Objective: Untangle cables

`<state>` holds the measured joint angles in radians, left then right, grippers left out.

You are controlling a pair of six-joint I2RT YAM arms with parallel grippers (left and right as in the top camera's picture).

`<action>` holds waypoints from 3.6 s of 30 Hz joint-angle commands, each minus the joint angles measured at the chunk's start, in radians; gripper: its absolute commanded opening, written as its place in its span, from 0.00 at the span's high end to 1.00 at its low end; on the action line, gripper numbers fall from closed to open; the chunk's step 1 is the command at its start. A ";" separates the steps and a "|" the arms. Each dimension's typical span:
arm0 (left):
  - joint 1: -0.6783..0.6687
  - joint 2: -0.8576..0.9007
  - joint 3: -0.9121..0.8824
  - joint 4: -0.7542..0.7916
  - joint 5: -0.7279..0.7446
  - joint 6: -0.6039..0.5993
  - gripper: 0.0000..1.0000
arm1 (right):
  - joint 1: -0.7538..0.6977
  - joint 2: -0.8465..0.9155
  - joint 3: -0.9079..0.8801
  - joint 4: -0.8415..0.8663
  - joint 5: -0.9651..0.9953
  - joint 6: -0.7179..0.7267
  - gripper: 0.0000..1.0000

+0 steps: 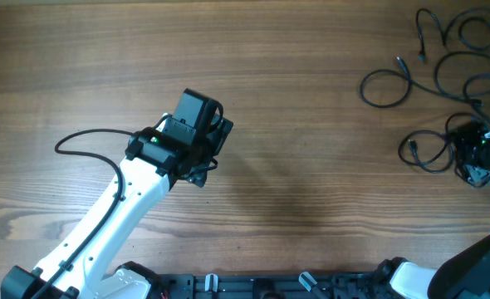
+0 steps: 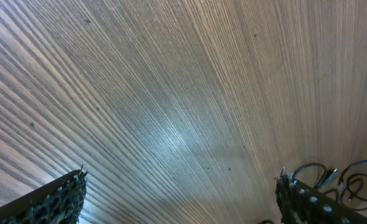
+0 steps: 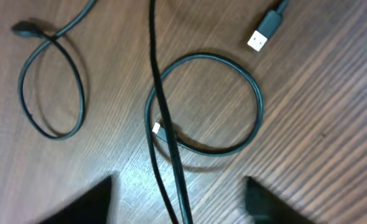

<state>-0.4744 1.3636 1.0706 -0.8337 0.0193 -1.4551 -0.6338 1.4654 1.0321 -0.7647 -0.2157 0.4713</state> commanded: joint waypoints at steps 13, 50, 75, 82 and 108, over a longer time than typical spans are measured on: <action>0.006 0.007 0.010 0.000 -0.021 0.012 0.00 | 0.067 0.087 -0.150 0.214 -0.021 0.037 0.96; 0.006 0.007 0.010 -0.001 -0.032 0.012 0.00 | 0.434 -0.651 -0.085 -0.100 -0.198 -0.261 0.00; 0.006 0.007 0.010 -0.001 -0.032 0.012 0.00 | 0.451 -0.696 -0.092 -0.429 -0.150 0.164 0.00; 0.006 0.007 0.010 -0.001 -0.032 0.012 0.00 | 0.451 -0.696 -0.092 -0.425 -0.024 0.156 0.00; 0.006 0.007 0.010 -0.001 -0.032 0.012 0.00 | 0.636 -1.114 -0.482 0.134 -0.130 -0.348 0.00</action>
<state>-0.4744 1.3636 1.0706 -0.8341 0.0044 -1.4551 -0.0025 0.4339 0.6453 -0.6884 -0.2962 0.1383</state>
